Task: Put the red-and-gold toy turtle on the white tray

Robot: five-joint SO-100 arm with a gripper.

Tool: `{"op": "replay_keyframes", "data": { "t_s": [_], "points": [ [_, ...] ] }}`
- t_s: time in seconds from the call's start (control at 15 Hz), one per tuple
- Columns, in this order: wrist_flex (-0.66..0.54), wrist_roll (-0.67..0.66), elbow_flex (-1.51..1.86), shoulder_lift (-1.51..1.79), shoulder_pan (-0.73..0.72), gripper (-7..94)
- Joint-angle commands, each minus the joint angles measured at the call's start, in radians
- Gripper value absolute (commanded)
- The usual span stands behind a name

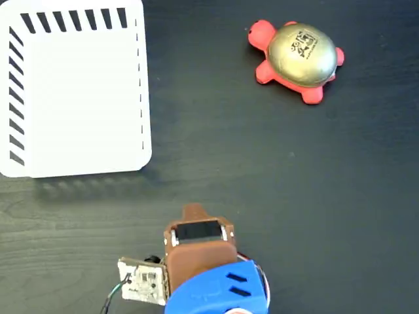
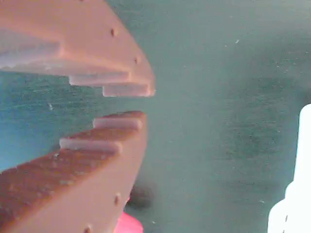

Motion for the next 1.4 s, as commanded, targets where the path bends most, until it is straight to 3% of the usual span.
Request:
{"op": "replay_keyframes", "data": {
  "t_s": [0.0, 0.53, 0.8, 1.07, 1.33],
  "points": [
    [0.018, -0.023, -0.005, 0.008, -0.014, 0],
    [-0.020, 0.109, -0.041, -0.080, -0.020, 0],
    [-0.199, 0.089, -0.413, -0.603, 0.103, 0],
    [-0.357, 0.210, -0.762, -1.089, 0.258, 0],
    [-0.195, 0.299, -1.224, -1.523, 0.319, 0]
  ]
}}
